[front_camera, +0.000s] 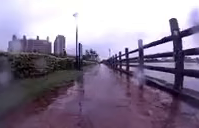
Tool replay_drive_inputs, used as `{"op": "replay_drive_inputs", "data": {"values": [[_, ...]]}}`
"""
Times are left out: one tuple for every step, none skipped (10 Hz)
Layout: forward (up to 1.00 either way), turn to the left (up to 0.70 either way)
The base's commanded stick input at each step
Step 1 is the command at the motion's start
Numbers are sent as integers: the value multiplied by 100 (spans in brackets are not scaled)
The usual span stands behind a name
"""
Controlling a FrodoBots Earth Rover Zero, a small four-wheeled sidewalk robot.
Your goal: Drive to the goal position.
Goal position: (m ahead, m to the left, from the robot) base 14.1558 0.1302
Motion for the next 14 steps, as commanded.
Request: {"op": "replay_drive_inputs", "data": {"values": [[100,0],[100,0],[100,0],[100,0],[100,0],[100,0],[100,-20],[100,-26],[100,-14],[100,0],[100,0],[100,0],[100,0],[100,0]]}}
